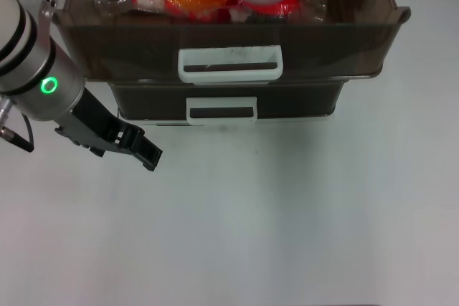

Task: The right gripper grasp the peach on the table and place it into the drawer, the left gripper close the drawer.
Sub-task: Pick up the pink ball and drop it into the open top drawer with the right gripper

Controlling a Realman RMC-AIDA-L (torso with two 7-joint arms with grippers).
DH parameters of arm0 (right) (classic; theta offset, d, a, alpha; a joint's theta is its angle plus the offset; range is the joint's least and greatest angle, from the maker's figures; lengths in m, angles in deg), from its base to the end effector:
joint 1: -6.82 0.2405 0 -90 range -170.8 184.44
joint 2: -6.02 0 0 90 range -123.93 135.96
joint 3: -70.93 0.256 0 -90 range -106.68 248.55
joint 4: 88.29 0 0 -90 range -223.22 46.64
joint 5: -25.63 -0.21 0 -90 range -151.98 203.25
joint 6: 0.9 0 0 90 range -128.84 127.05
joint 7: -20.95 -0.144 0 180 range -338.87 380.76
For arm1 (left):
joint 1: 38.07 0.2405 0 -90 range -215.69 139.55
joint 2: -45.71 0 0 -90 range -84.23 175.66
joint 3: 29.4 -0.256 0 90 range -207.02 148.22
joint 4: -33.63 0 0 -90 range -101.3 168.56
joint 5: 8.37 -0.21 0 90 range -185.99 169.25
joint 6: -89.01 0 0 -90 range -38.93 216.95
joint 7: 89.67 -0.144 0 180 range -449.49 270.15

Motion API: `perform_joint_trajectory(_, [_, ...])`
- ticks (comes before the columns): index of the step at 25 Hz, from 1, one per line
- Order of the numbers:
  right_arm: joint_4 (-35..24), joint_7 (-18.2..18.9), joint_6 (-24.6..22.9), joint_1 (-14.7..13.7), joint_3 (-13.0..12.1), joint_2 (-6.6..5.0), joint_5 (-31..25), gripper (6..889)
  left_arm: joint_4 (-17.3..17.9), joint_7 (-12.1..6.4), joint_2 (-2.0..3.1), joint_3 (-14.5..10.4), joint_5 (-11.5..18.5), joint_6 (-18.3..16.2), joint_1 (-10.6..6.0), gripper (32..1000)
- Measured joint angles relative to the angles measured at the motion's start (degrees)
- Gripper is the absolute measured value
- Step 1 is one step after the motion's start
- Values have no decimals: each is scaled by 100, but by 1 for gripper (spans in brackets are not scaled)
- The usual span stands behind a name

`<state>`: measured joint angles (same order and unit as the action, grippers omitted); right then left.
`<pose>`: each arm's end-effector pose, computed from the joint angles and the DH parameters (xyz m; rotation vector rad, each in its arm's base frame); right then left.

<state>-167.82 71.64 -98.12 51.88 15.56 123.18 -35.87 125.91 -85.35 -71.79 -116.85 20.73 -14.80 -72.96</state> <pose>0.0707 0.3773 0.0744 -2.8757 0.4890 0.3847 -0.1425 0.3227 0.0160 -2.2408 -1.3929 0.5518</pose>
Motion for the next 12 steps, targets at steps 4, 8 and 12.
perform_joint_trajectory(4, [-27,1,65,-26,8,9,-18,118,0,-1,4,0,-8,1,0,884])
perform_joint_trajectory(8, [-27,5,93,-32,-11,8,-20,201,0,-2,5,0,-10,1,0,884])
perform_joint_trajectory(12, [-27,10,93,-40,-89,8,26,312,1,-2,14,0,-19,-6,0,884])
